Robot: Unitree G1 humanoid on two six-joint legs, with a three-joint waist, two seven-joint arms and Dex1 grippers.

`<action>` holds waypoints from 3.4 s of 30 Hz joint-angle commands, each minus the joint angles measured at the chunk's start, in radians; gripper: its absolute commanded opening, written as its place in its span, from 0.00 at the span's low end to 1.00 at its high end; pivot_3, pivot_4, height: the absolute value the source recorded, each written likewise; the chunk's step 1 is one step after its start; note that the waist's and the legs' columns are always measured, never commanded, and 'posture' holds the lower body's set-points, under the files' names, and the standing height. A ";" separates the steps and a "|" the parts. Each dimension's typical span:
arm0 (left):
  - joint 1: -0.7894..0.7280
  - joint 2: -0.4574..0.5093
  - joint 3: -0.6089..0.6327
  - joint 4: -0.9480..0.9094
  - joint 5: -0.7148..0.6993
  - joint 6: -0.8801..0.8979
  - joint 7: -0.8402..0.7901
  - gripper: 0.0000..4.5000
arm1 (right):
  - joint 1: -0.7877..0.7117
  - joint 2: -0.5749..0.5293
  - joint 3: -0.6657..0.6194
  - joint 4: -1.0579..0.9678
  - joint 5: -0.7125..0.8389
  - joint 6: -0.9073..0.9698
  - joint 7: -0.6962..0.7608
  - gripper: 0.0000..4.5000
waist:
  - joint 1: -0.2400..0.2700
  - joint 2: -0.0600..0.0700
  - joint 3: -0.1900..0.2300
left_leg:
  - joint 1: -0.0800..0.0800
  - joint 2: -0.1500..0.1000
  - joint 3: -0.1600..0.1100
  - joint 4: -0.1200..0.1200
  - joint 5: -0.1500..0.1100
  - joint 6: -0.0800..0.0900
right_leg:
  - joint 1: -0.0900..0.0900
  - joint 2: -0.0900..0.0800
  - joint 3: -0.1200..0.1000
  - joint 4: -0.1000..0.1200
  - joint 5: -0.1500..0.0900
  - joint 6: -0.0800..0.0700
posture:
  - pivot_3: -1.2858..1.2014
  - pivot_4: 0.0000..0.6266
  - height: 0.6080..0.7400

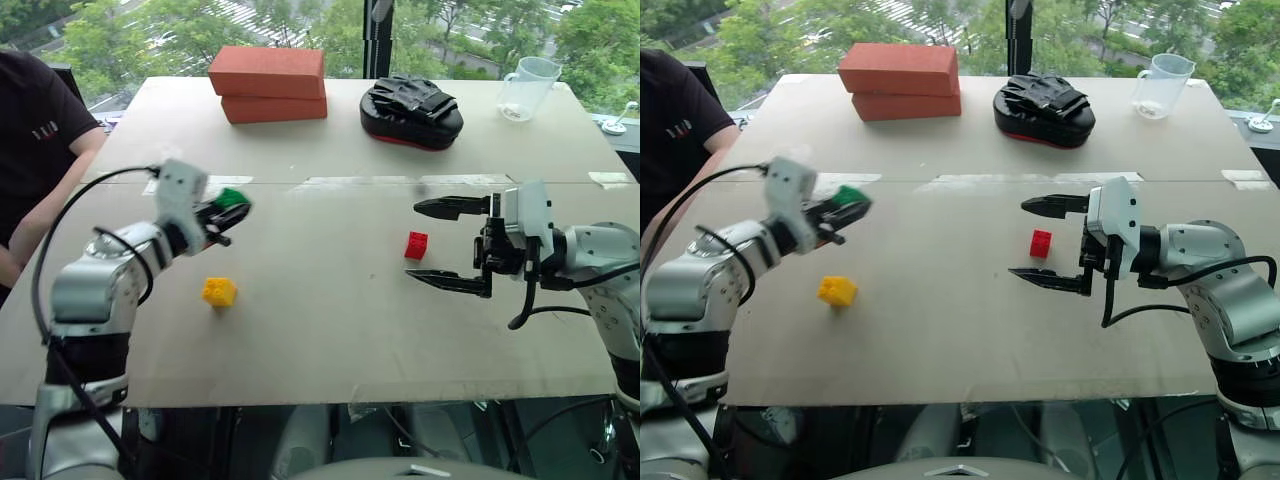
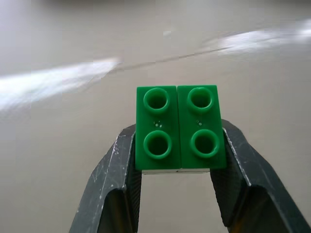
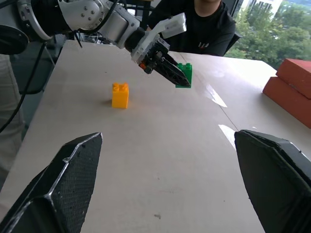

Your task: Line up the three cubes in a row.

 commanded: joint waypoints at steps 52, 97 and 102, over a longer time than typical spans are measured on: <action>-0.593 -0.352 -0.228 1.037 0.487 -0.760 -0.661 0.86 | 0.467 -0.115 -0.331 -0.231 0.110 0.074 -0.184 1.00 | -0.022 -0.002 0.002 | -0.001 -0.001 -0.001 0.006 -0.003 0.006 | 0.000 0.007 0.004 0.004 -0.001 0.002 | 0.52 0.24 1.00; 0.574 -0.574 0.356 -0.691 0.338 0.399 0.526 0.38 | 0.240 -0.166 -0.099 -0.049 0.100 -0.056 0.132 1.00 | -0.011 -0.004 0.000 | 0.007 0.003 -0.007 0.014 -0.002 0.004 | 0.008 0.003 0.008 0.011 -0.003 -0.002 | 0.52 0.24 1.00; 0.533 -0.449 0.372 -0.613 0.258 0.315 0.409 0.29 | 0.281 -0.167 -0.126 -0.078 0.106 -0.046 0.095 1.00 | -0.011 -0.004 0.001 | 0.007 0.003 -0.007 0.014 -0.002 0.004 | 0.007 0.001 0.006 0.011 -0.003 -0.003 | 0.52 0.24 1.00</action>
